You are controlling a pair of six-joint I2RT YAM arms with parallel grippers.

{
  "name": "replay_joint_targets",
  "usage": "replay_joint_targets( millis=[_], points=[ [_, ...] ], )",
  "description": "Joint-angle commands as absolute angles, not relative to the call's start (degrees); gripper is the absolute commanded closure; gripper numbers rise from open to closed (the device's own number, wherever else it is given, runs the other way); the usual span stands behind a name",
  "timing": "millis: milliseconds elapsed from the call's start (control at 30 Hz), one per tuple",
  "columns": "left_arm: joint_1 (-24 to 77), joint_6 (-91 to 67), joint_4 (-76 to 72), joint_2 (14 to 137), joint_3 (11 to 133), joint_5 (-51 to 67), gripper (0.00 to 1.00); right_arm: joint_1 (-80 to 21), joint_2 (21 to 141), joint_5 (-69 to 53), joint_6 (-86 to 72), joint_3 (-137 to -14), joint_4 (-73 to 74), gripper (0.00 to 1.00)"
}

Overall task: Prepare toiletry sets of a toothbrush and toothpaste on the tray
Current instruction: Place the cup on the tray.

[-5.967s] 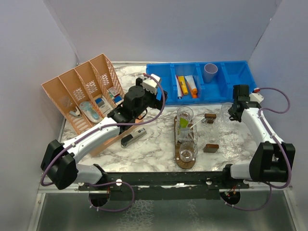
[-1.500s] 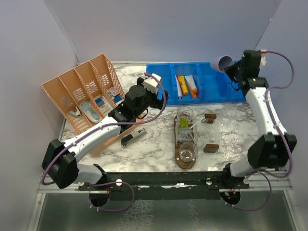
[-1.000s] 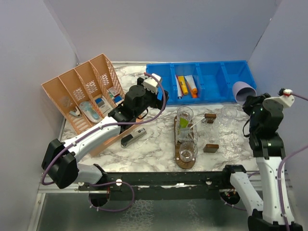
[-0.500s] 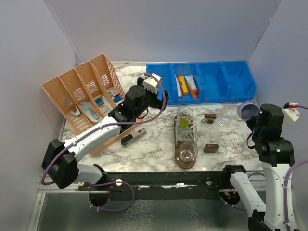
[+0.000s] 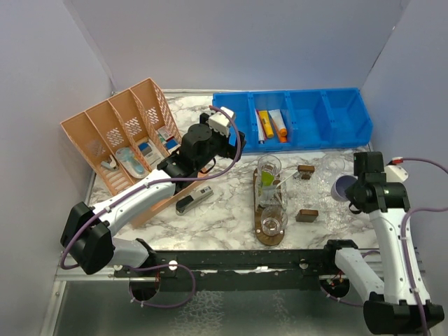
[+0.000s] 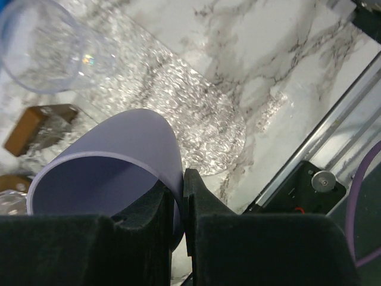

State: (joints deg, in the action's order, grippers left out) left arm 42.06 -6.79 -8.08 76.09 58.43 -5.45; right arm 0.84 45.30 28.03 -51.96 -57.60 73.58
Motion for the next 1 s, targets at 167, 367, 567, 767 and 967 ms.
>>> replay_joint_targets(
  millis=[167, 367, 567, 767, 967],
  points=[
    [41.84, -6.15, -8.64, 75.38, 60.11, -5.8, 0.02, 0.79, 53.51, 25.83, -57.15, -50.61, 70.07, 0.99],
    [41.84, -6.31, -8.61, 75.84, 60.31, -5.48, 0.02, 0.94, 56.78, 27.34, -61.8, -49.57, 70.71, 0.99],
    [41.84, -6.3, -8.57, 76.02, 60.34, -5.4, 0.02, 1.31, 59.07, 27.77, -66.31, -48.75, 73.01, 0.99],
    [41.84, -6.5, -8.53, 76.45, 60.38, -5.06, 0.02, 2.14, 59.75, 29.56, -71.34, -48.31, 75.52, 0.99],
    [41.79, -6.5, -8.45, 76.32, 60.47, -5.01, 0.02, 3.29, 63.29, 25.38, -70.78, -46.8, 75.19, 0.99]
  ],
)
